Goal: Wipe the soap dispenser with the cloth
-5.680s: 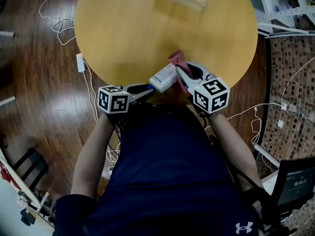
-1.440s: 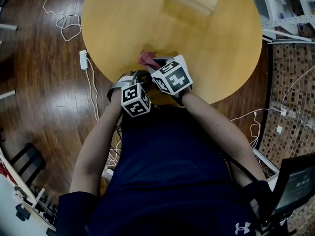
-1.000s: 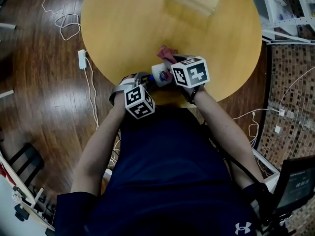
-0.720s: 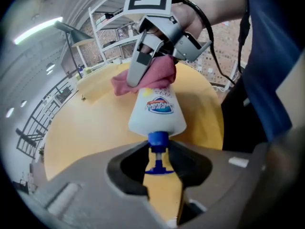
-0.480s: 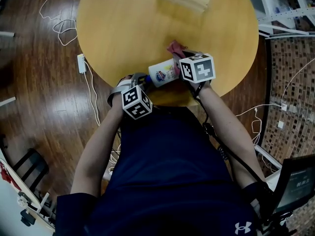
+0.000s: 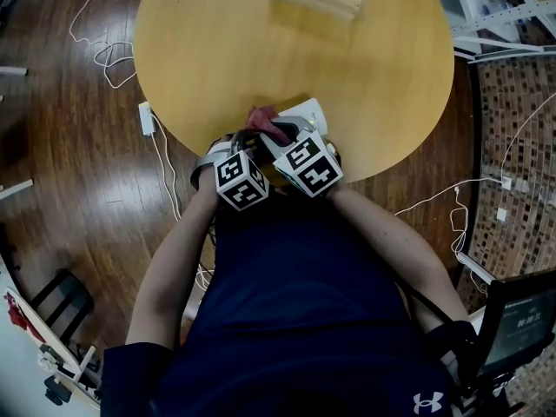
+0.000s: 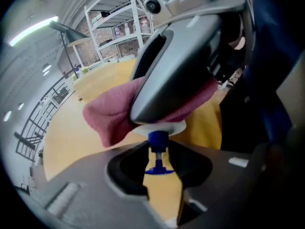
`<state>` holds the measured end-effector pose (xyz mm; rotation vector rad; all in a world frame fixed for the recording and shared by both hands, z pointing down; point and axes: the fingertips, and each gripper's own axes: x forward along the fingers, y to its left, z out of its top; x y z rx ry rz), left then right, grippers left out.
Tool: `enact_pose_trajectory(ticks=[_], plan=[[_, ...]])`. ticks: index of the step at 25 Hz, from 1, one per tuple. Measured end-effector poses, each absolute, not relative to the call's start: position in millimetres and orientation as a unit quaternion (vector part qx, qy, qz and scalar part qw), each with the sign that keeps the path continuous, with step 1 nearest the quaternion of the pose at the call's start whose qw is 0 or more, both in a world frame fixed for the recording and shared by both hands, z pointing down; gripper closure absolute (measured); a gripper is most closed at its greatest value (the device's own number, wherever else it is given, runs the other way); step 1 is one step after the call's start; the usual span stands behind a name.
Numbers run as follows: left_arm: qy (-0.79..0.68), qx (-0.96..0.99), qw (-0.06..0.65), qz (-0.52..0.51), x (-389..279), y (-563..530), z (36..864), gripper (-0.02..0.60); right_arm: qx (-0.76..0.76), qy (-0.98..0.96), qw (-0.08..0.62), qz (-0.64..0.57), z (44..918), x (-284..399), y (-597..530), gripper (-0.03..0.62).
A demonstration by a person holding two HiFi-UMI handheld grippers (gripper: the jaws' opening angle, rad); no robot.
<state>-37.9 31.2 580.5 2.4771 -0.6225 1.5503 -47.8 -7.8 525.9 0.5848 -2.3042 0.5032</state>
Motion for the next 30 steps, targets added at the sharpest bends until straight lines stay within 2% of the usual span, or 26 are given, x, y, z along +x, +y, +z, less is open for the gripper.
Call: enact_pose_trajectory(ticks=[13,17,22,30], plan=[[-0.2,0.826,0.082,0.52,-43,27,584,0.451,0.358,-0.851,0.319,0.213,533,48,-58,0.519],[-0.192,0.824,0.086,0.526,-45,28,585,0.449,0.372,-0.843,0.317,0.223,535,58,-65,0.519],[-0.18,0.822,0.101,0.531,-43,28,585,0.448,0.369,-0.843,0.335,0.205,529,48,-60,0.517],[-0.158,0.826,0.171,0.514,-45,24,583,0.448,0.236,-0.906,0.321,0.144,509,-47,2,0.517]])
